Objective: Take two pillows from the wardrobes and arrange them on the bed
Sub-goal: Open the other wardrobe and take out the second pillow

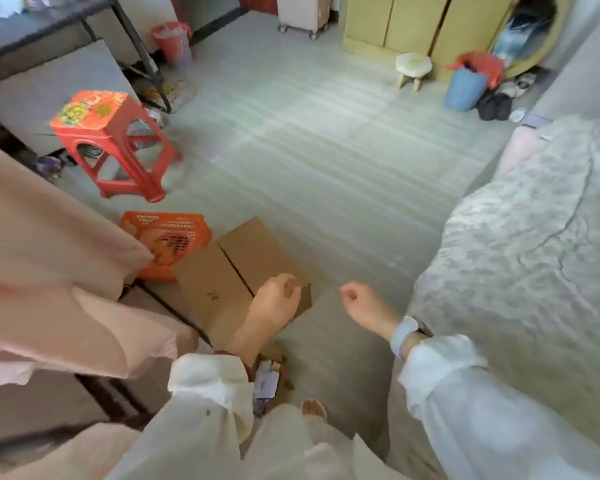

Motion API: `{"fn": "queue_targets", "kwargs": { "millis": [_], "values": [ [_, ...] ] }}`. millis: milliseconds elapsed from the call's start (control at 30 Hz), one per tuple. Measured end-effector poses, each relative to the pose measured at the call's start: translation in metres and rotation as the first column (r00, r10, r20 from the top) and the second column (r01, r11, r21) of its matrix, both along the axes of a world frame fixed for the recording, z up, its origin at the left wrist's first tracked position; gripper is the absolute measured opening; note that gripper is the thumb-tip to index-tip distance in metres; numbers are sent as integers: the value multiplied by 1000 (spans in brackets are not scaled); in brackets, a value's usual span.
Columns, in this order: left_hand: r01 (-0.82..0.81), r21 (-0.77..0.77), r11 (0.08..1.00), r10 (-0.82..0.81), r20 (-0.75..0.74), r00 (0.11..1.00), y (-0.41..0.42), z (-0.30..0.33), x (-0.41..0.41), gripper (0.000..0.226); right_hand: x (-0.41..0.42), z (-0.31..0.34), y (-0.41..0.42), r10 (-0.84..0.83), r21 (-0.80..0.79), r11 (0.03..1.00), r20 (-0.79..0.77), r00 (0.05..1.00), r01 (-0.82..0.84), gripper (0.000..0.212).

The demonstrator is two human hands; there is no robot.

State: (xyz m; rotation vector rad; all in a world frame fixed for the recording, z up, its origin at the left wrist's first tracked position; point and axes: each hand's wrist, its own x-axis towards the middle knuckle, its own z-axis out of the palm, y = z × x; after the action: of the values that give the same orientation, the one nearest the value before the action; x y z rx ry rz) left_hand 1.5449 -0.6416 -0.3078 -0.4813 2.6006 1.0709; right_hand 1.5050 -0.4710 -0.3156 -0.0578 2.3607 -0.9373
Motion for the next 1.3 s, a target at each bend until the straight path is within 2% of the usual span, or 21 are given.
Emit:
{"fn": "queue_targets", "kwargs": {
  "millis": [200,533,767,1033,1300],
  "values": [
    [194,29,981,-192,-55,980,10,-6,-136,33,-102,23,17,-167,78,982,-51,985,171,27],
    [392,103,914,-376,-148,915,55,0,-391,30,-310,35,64,-371,166,909,-94,924,382,26],
    [526,93,846,-501,-203,841,97,12,-557,29,-442,59,108,-556,132,808,-153,817,574,30],
    [635,45,771,-615,-207,761,172,-8,-758,29,-634,29,169,-656,108,731,-156,738,673,30],
    [648,12,762,-628,-230,743,228,38,-966,27,-842,48,225,-673,50,728,-138,727,683,29]
  ]
}}
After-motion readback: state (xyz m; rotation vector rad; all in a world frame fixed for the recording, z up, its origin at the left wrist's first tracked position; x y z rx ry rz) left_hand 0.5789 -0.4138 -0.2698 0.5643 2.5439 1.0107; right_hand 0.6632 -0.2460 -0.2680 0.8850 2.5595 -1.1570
